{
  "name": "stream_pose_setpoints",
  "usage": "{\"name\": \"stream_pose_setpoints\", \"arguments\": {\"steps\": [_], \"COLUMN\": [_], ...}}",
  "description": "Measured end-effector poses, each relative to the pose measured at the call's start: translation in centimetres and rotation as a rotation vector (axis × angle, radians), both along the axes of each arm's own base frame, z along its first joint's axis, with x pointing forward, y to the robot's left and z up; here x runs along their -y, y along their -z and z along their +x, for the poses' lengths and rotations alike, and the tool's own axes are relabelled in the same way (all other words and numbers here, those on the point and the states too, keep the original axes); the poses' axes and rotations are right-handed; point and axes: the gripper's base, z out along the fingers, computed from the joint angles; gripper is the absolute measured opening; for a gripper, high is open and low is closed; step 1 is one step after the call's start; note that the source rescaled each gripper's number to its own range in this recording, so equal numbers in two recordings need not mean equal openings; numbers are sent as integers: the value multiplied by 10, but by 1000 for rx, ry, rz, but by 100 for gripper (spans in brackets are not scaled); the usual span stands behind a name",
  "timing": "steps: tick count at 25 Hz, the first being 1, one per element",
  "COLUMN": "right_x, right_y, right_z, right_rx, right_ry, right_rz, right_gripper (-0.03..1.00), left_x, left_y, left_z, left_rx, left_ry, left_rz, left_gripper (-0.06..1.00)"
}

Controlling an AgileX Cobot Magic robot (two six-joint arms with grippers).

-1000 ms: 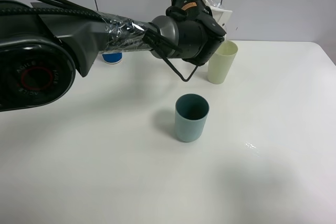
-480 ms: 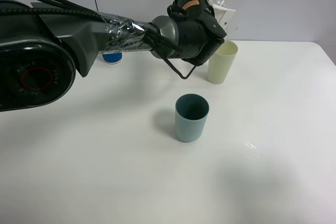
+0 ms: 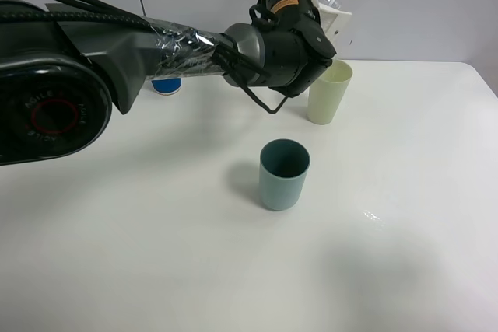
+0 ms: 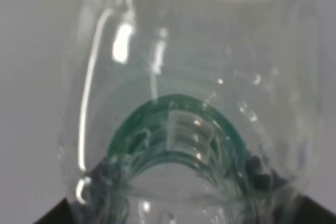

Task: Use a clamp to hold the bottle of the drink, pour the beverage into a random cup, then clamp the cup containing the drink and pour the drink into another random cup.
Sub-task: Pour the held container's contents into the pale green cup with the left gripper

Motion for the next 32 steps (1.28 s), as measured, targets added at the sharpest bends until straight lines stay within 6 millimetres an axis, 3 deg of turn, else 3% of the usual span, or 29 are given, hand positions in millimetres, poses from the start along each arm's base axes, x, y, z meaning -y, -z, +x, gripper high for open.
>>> {"name": "stream_pose_setpoints", "arguments": {"steps": [10,22,27,32], "right_x": [0,0,0,0], "right_y": [0,0,0,0], "right_z": [0,0,0,0], "right_rx": [0,0,0,0], "right_ry": [0,0,0,0], "right_rz": [0,0,0,0], "right_gripper": [75,75,75,75], "left_x": [-3,-2,-3,-5], "left_y": [14,14,11,-9], "left_z": [-2,-3,-3,-5], "left_rx": [-31,-24,-58,-55], "left_ry": [3,10,25,43], "left_rz": [56,60,-30,-188], "left_gripper": [5,5,5,5]}}
